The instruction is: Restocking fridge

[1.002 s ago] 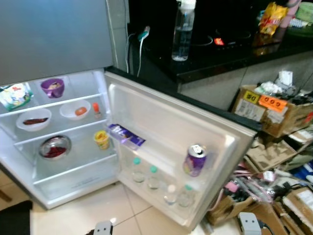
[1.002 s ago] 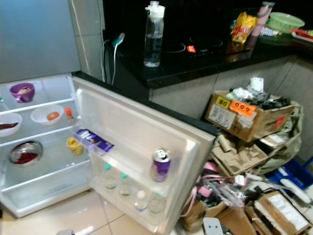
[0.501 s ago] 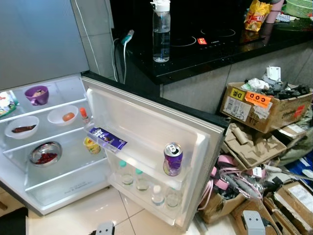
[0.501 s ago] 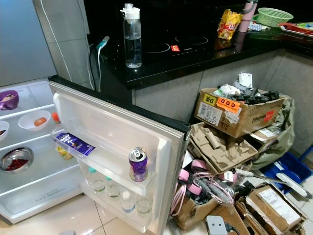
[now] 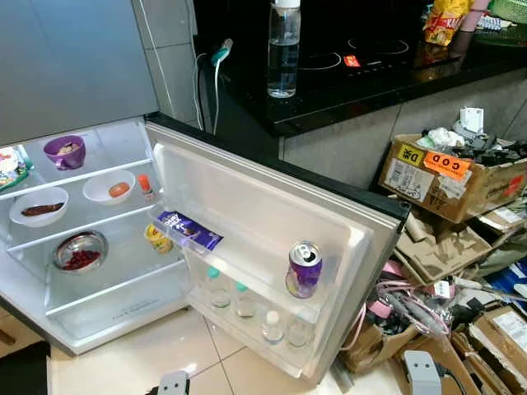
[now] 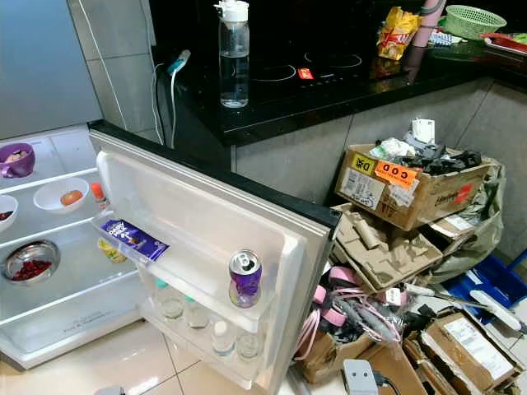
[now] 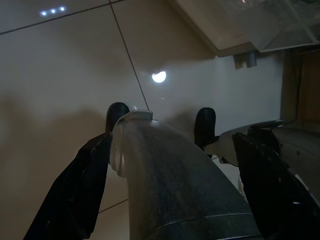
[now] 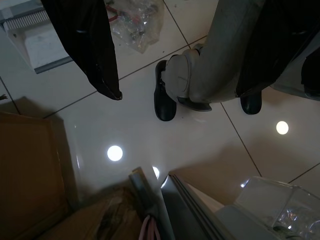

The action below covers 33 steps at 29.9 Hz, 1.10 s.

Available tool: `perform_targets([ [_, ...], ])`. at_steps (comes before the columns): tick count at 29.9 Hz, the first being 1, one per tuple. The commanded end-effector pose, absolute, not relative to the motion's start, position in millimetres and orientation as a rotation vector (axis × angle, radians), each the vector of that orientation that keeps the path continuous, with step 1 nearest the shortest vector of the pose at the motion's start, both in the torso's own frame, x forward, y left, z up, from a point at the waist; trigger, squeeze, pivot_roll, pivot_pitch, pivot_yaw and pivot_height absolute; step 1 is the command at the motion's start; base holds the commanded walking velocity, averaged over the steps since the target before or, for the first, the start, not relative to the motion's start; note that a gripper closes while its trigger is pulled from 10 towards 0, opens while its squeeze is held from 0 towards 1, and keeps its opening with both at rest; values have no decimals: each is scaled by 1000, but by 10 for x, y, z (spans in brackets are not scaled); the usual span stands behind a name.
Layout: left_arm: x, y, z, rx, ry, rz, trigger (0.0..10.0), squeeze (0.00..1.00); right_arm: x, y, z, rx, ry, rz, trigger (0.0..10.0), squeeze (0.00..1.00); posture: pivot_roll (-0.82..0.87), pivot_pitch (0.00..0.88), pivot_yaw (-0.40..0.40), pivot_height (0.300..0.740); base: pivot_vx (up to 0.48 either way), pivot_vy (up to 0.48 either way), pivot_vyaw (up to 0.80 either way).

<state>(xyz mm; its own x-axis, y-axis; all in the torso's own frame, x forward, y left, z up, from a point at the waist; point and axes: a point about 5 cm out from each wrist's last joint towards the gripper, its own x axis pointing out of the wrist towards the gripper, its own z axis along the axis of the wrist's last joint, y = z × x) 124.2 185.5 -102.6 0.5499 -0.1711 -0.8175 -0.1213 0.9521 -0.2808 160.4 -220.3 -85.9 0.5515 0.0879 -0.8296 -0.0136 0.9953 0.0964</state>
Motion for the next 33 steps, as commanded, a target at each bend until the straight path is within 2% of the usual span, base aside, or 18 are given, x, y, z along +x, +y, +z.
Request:
perform_targets([
  [1,1152,1850,-1057,-323,1033,-40,10000,0,1590,-2204,-863,100,979,49,10000,0,-56,0,-20,740,0,-480,0],
  [7,1158,1845,-1058,-320,1033,-35,10000,0,1584,-2204,-865,105,979,47,10000,0,-60,0,-19,740,0,-480,0],
  [22,1108,1860,-1083,-301,1076,6,10000,0,1596,-2182,-863,108,976,60,10000,0,-58,0,-19,740,0,0,0],
  [26,1109,1859,-1083,-294,1081,-3,10000,0,1601,-2175,-863,108,975,64,10000,0,-57,0,-19,740,-289,-323,0],
  [33,1117,1850,-1083,-298,1079,1,10000,0,1606,-2171,-861,106,974,68,10000,0,-57,0,-19,740,0,-311,0],
])
